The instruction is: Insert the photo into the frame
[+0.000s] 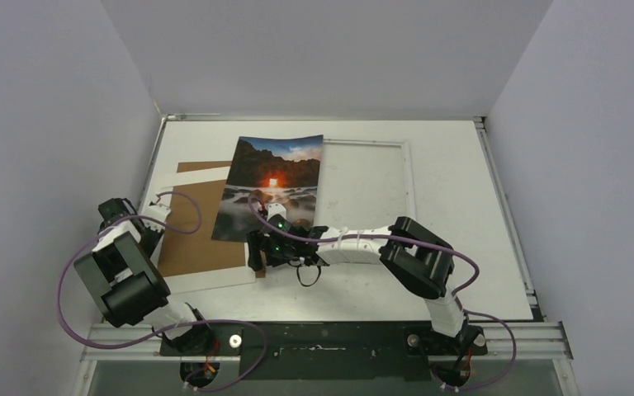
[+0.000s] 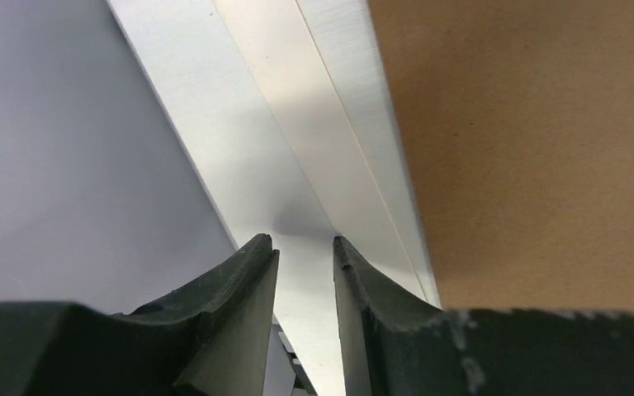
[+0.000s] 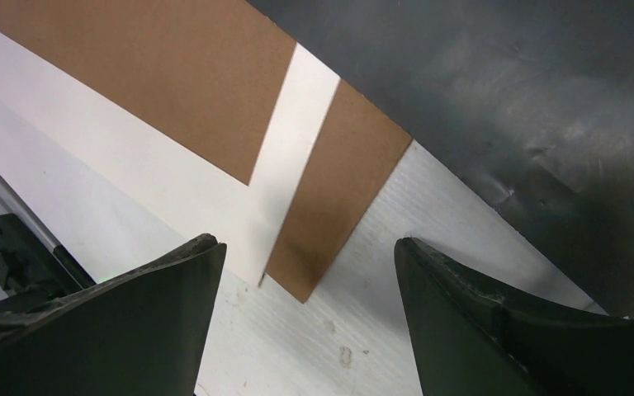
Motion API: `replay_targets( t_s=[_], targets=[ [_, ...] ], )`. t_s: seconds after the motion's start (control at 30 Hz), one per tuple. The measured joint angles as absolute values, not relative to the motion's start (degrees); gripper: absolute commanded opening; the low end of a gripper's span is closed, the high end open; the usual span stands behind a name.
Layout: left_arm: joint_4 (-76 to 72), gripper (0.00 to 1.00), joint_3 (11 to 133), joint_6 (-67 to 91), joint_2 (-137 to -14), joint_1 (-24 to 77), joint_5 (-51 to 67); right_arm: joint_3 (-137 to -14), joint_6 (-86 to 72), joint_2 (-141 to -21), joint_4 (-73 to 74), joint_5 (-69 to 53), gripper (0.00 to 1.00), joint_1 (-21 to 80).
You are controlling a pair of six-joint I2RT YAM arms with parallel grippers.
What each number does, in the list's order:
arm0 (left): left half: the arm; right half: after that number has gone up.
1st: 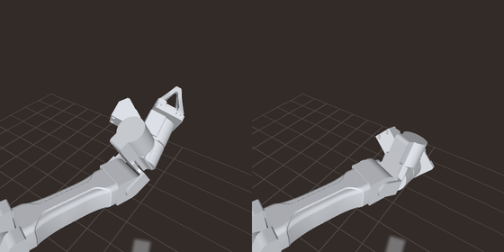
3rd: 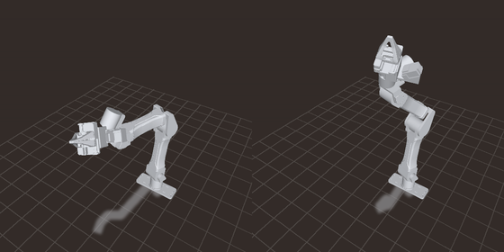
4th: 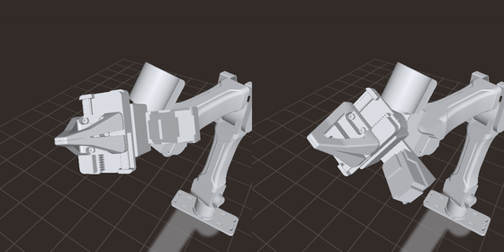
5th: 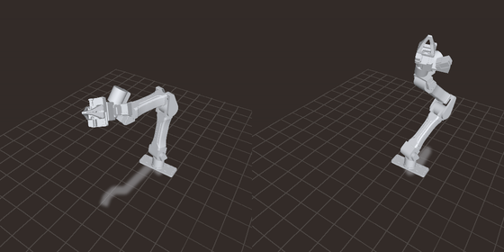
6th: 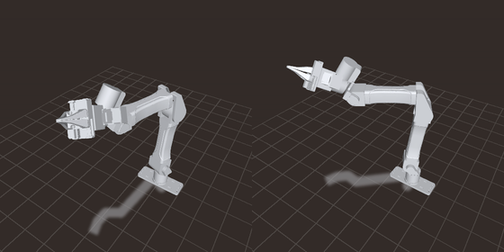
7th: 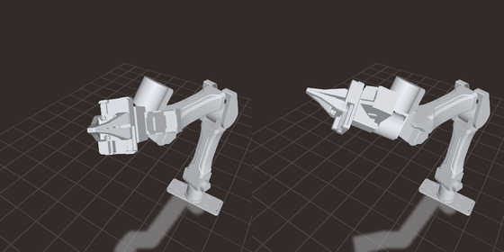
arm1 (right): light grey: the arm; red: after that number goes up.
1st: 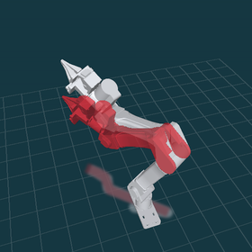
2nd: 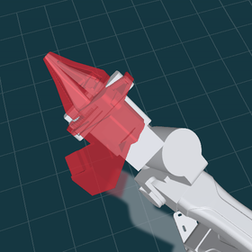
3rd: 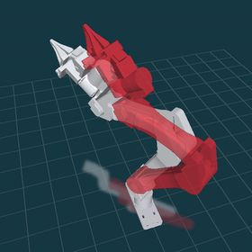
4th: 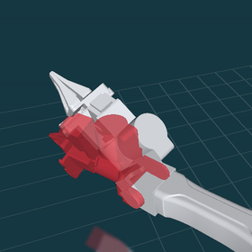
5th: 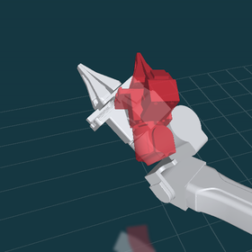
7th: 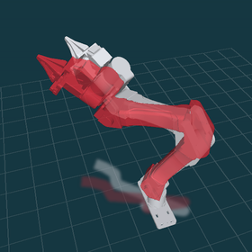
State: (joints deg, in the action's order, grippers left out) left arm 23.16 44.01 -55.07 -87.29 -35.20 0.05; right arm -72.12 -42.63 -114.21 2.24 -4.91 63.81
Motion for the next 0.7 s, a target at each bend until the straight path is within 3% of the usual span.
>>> replay_targets(
  t_s=[0.4, 0.7],
  targets=[
    [26.8, 0.32, 47.5, -55.9, -89.4, -40.0, 5.5, -73.6, -42.9, -115.2, 2.3, -1.2, 0.78, 64.2],
    [22.0, 0.32, 46.5, -54.5, -89.8, -36.5, 3.4, -74.3, -44.2, -116.1, 1.3, 0.7, 0.78, 64.2]
  ],
)
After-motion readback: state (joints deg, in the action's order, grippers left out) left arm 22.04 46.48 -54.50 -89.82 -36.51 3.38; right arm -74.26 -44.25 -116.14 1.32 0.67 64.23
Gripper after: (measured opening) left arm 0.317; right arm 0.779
